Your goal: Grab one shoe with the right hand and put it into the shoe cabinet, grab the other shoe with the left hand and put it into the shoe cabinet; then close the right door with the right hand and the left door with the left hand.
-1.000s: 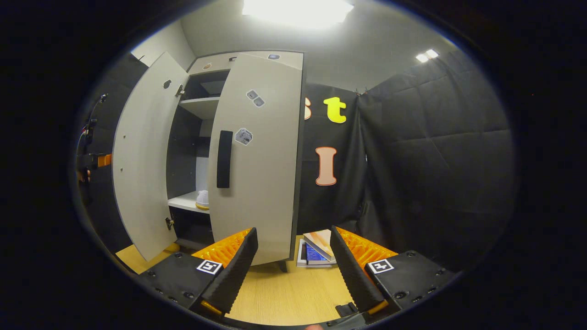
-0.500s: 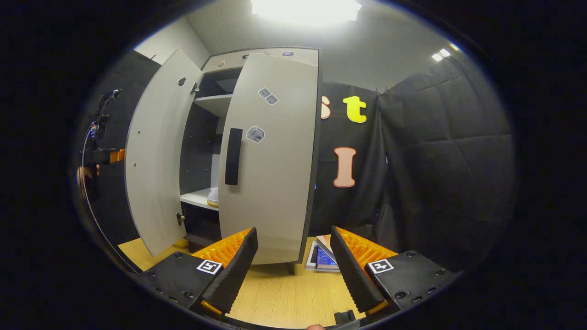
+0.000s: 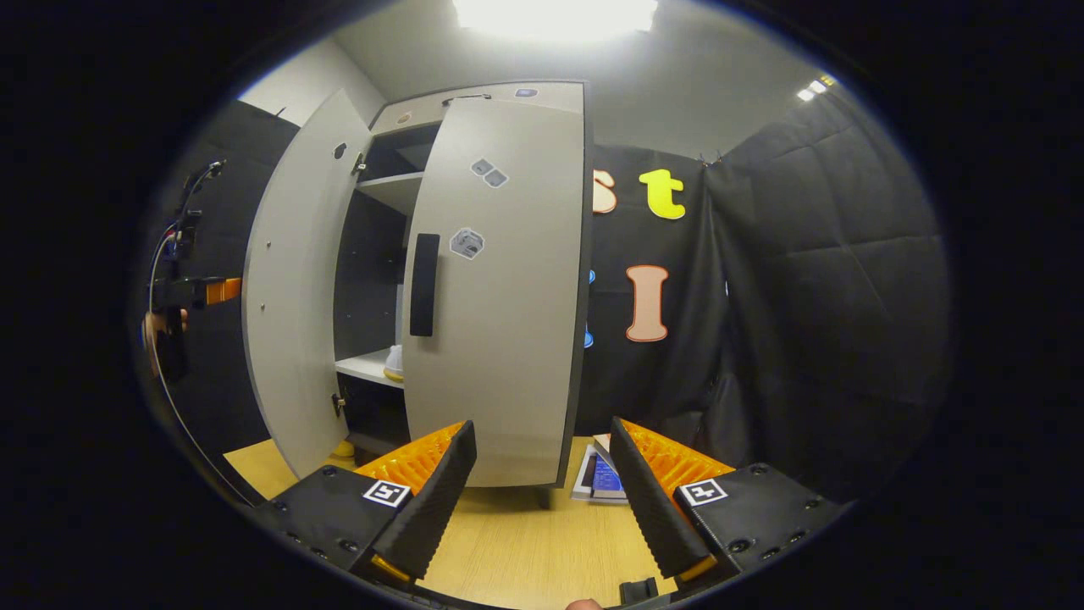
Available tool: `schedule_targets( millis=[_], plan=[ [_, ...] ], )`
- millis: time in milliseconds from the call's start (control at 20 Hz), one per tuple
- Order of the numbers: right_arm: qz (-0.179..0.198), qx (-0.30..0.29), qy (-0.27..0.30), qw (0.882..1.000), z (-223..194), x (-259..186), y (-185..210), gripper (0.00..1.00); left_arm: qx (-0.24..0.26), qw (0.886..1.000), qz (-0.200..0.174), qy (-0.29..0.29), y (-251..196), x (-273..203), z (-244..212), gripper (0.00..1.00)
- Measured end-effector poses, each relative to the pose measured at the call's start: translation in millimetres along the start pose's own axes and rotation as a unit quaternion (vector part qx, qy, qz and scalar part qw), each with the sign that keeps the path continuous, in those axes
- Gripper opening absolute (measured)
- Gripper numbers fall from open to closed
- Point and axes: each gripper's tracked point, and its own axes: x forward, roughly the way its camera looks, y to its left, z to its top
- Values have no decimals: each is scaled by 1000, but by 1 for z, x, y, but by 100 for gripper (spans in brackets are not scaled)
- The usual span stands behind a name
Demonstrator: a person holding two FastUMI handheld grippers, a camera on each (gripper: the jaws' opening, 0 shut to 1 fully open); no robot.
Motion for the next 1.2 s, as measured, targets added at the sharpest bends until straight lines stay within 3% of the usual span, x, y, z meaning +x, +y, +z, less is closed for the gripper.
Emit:
schedule_targets(
  millis=[450,750,1200],
  plan=[
    [-10,15,-1,1000,-6,-1,-39,99,-10,999,-44,-1,-79,-2,6,94],
    [-19,27,4,999,-15,-3,-76,99,9,997,-76,-4,-144,1,6,94],
    [6,44,5,999,-17,13,-96,96,20,998,-64,-9,-141,-34,8,94]
  ],
)
